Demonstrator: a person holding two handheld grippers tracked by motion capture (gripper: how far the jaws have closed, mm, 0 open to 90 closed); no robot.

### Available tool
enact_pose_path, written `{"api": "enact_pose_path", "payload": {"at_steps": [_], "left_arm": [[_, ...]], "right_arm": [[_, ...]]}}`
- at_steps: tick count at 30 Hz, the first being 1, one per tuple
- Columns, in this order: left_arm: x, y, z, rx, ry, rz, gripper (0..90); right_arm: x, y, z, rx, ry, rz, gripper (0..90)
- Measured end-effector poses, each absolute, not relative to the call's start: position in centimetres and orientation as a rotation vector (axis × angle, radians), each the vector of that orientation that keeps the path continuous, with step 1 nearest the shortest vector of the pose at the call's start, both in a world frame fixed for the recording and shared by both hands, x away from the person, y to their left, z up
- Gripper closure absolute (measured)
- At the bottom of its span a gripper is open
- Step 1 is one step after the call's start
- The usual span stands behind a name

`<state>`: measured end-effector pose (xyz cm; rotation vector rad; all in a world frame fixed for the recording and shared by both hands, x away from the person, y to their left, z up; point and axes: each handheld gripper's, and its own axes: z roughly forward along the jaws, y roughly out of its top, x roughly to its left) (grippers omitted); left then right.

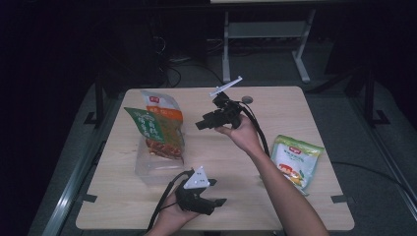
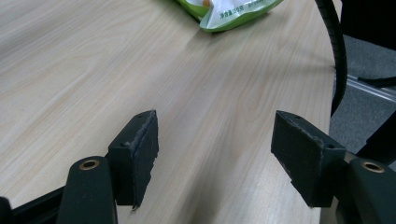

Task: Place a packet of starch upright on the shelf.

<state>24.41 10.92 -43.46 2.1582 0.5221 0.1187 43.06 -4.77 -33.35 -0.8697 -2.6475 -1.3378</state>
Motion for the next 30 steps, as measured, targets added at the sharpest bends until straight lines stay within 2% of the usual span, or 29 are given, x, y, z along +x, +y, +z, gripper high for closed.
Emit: {"api": "enact_pose_path", "payload": {"at_steps": [17,30], "left_arm": [[25.0,9.5,-43.3,2.157,0.545,0.097,32.3],[25.9,7.2,-42.7,2.176,0.501,0.105,32.4]], "right_arm": [[39.7,-12.3,-33.1,-1.014,-2.618,-1.374,42.6],[38.1,-17.0,-33.6,-1.119,-2.618,-1.348,40.4]]}}
